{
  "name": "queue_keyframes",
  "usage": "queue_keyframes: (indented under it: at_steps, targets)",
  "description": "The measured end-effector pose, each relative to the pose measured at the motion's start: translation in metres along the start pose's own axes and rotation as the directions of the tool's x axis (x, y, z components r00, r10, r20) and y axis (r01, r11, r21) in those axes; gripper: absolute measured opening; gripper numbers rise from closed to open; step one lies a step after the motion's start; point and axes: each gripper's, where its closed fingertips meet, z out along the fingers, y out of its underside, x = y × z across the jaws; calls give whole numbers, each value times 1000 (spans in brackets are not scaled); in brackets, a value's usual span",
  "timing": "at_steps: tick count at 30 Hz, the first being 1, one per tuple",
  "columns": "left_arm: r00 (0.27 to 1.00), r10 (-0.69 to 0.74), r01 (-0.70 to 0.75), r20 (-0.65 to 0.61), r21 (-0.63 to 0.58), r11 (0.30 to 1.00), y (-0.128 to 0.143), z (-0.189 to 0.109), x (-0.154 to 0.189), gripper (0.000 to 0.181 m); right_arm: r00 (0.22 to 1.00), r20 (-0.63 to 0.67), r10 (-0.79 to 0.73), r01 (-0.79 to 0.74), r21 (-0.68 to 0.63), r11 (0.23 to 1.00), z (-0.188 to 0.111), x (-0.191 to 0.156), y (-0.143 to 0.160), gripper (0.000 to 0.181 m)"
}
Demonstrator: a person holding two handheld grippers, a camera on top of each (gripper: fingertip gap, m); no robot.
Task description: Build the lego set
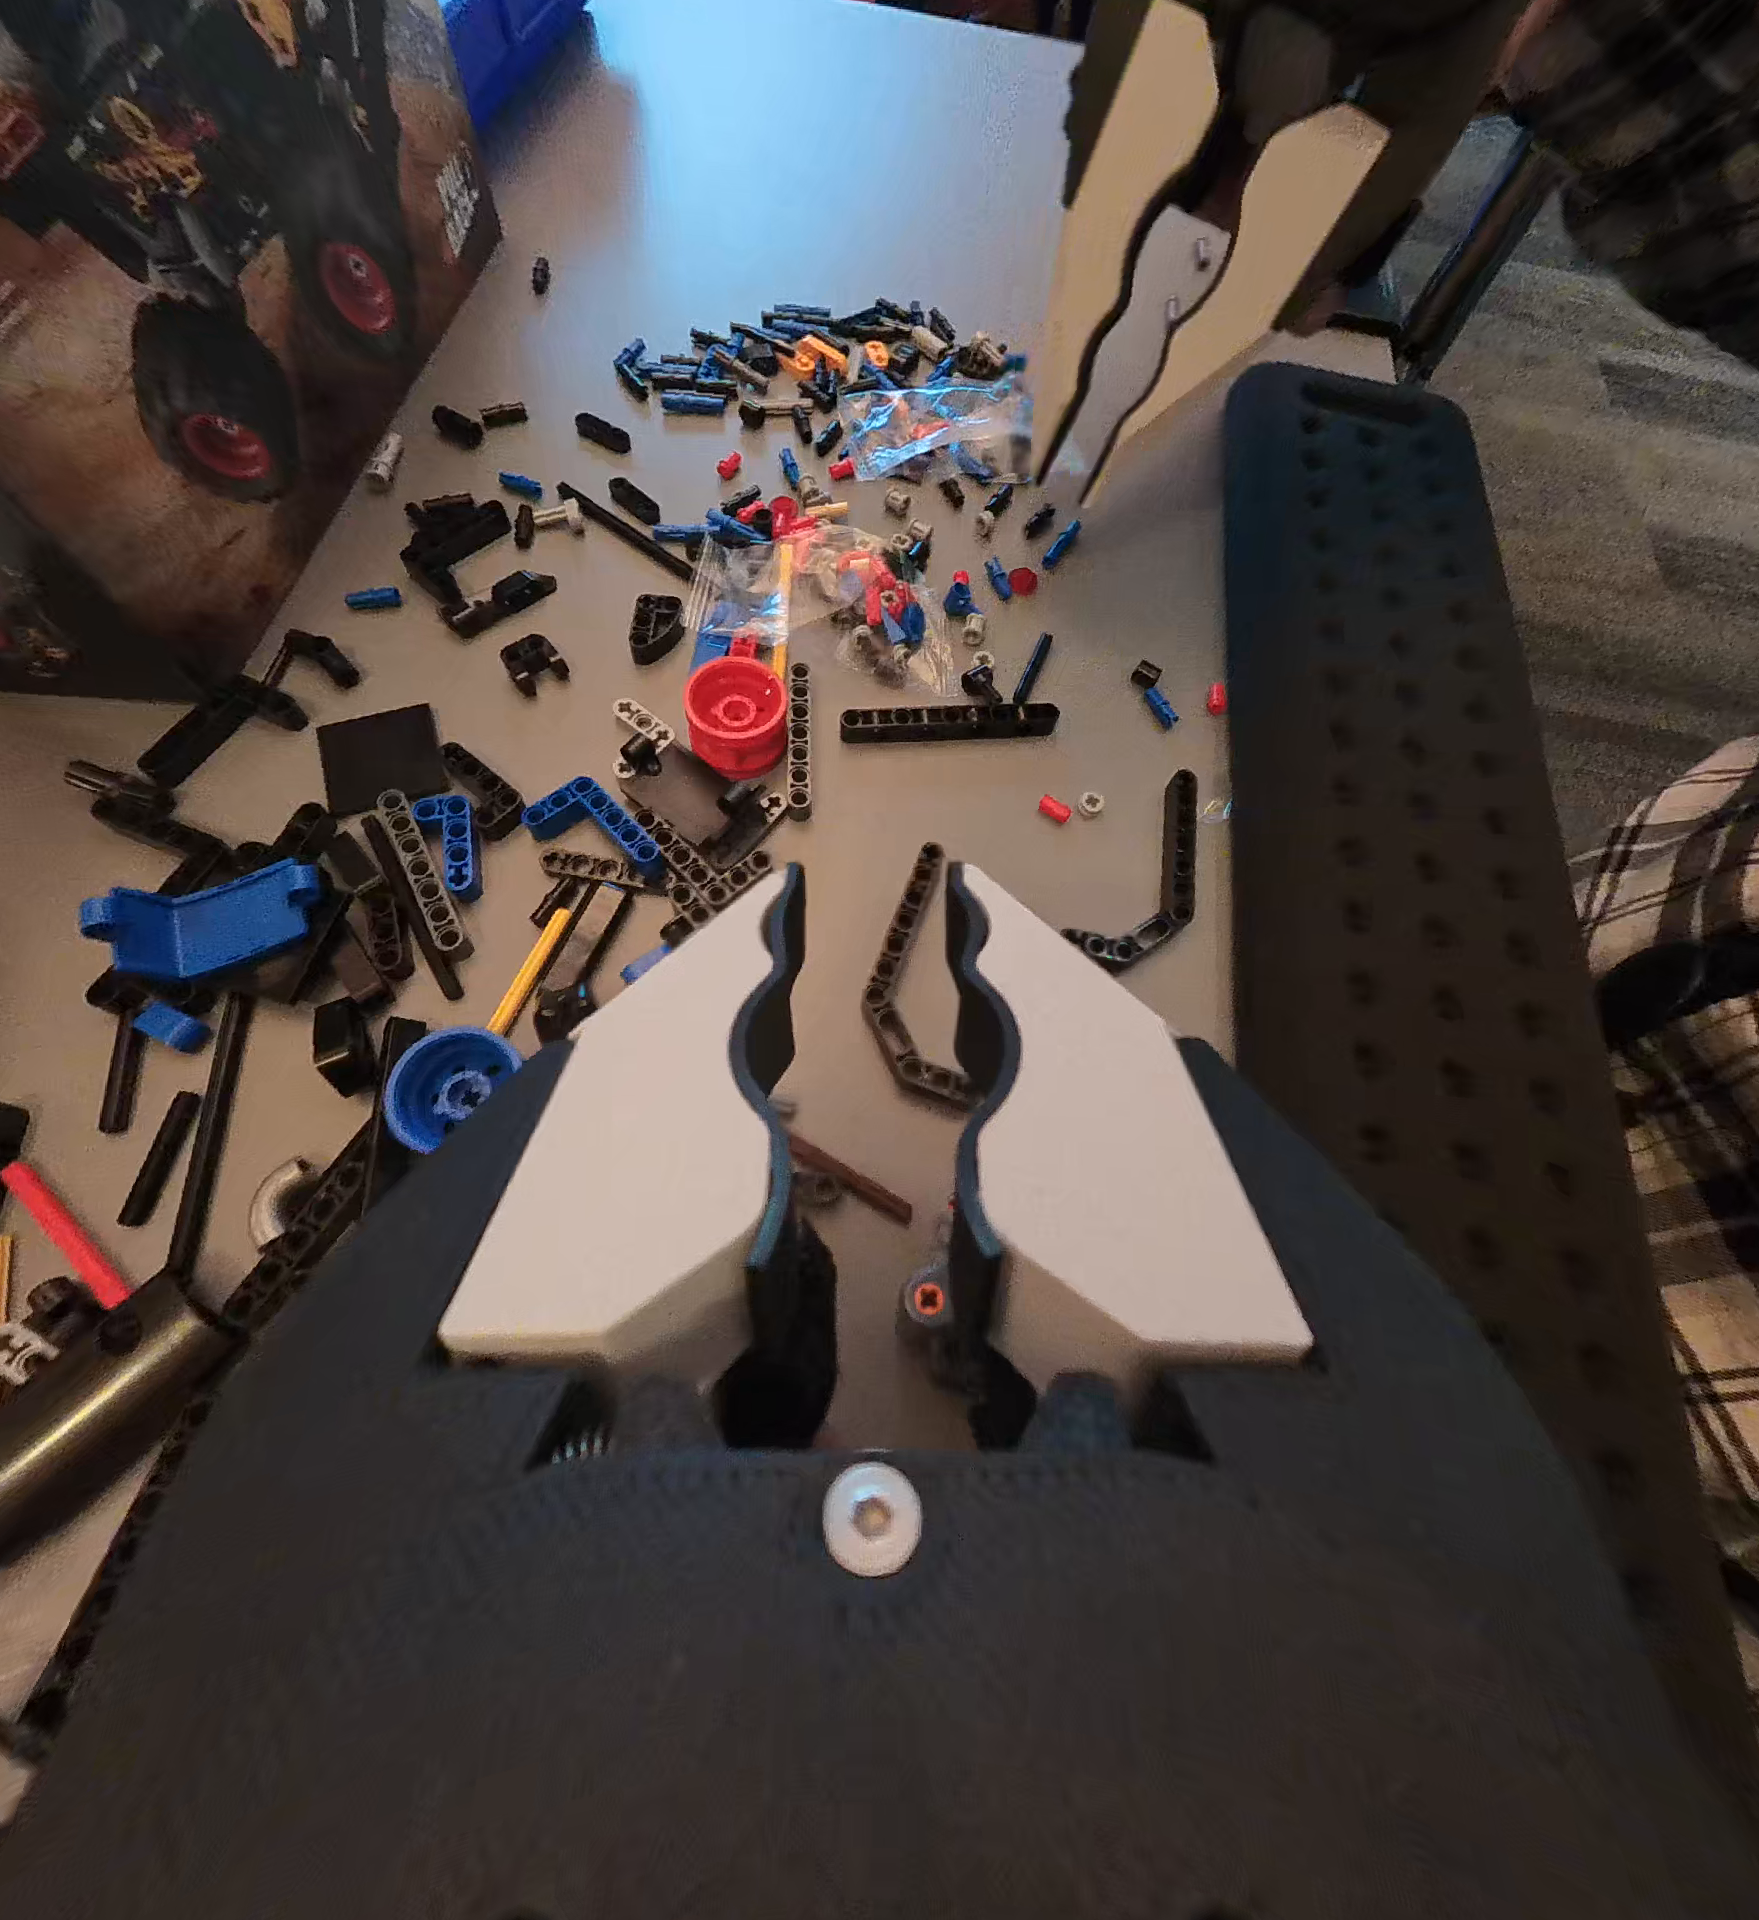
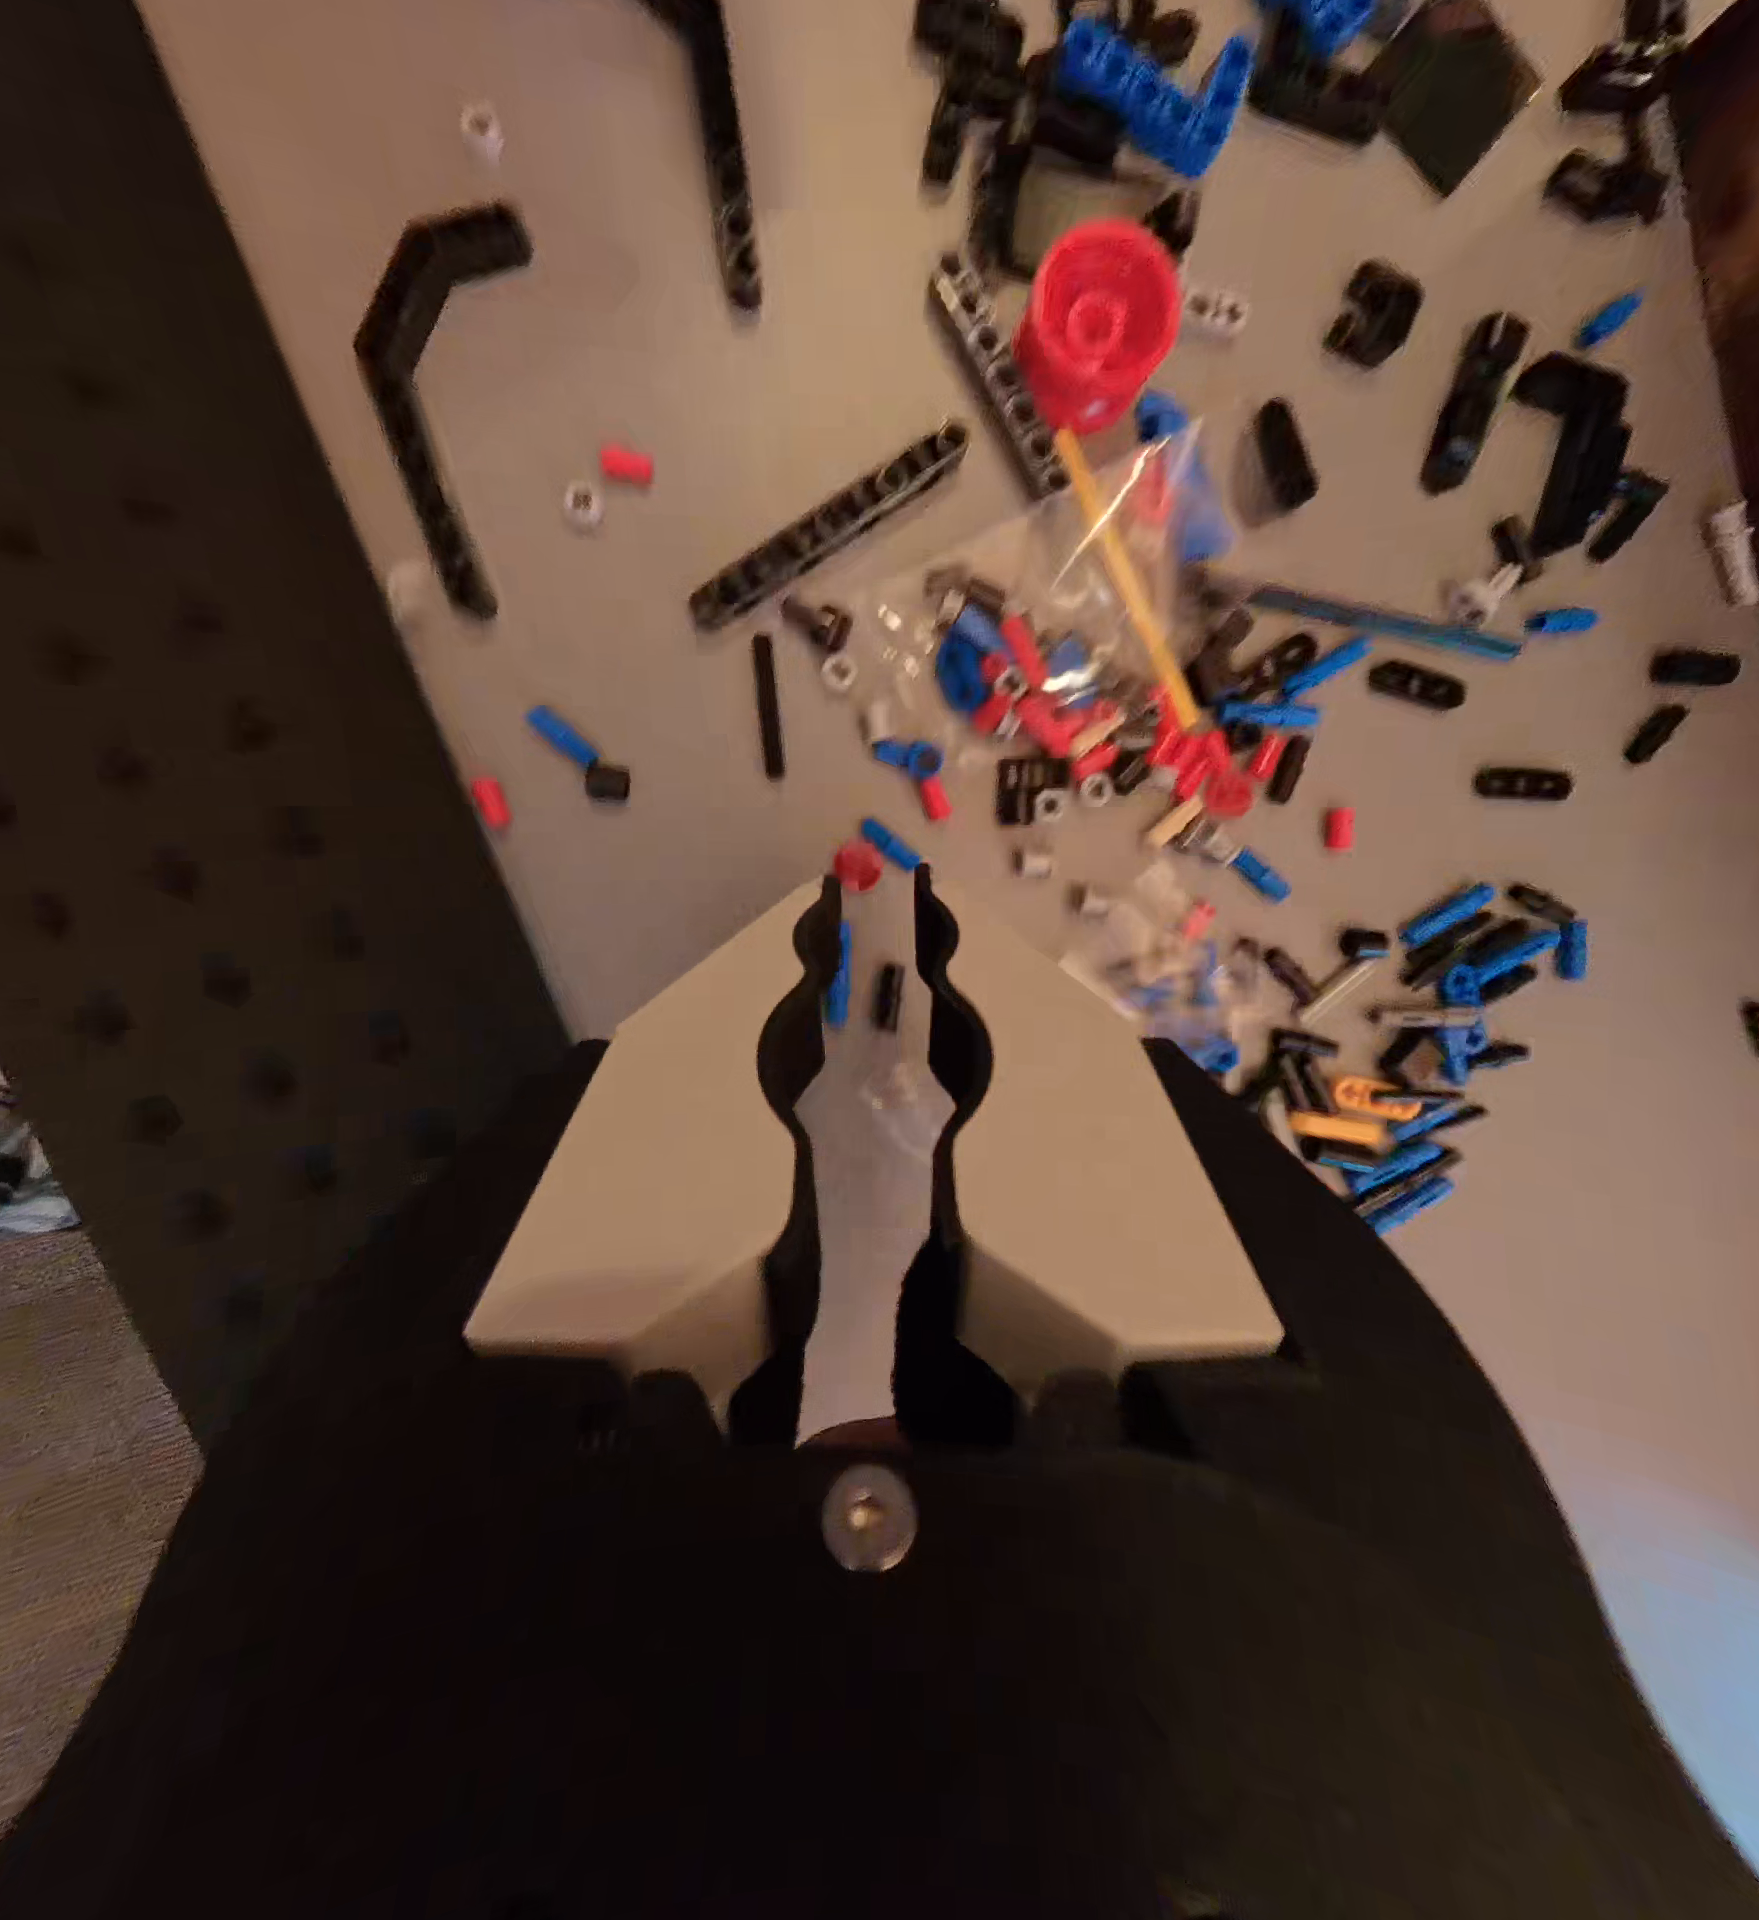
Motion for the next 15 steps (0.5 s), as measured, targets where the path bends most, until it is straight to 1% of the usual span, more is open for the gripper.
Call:
queue_keyframes:
  at_steps: [2,4,7,10,11,13,15]
  targets:
    - [1000,11,-11,-14,-6,1000,-1,3,5,25,1000,2,8,-8,54,999,3,-13,-1,9]
    - [999,33,-34,-12,-28,999,0,7,9,25,1000,-17,-22,24,93,995,9,-22,-10,9]
    - [998,69,-69,4,-62,996,2,13,11,24,998,24,-51,48,99,994,23,-35,-20,10]
    - [996,87,-87,-4,-60,994,2,17,16,24,991,67,-114,109,85,990,29,-47,-22,11]
    - [996,87,-87,-5,-57,995,1,17,17,24,990,74,-121,115,80,990,29,-47,-21,11]
    - [996,89,-89,-2,-57,994,2,18,16,24,992,46,-115,111,76,991,28,-40,-19,11]
    - [997,82,-82,-6,-51,995,2,18,15,23,993,44,-114,109,105,988,26,-38,-23,9]
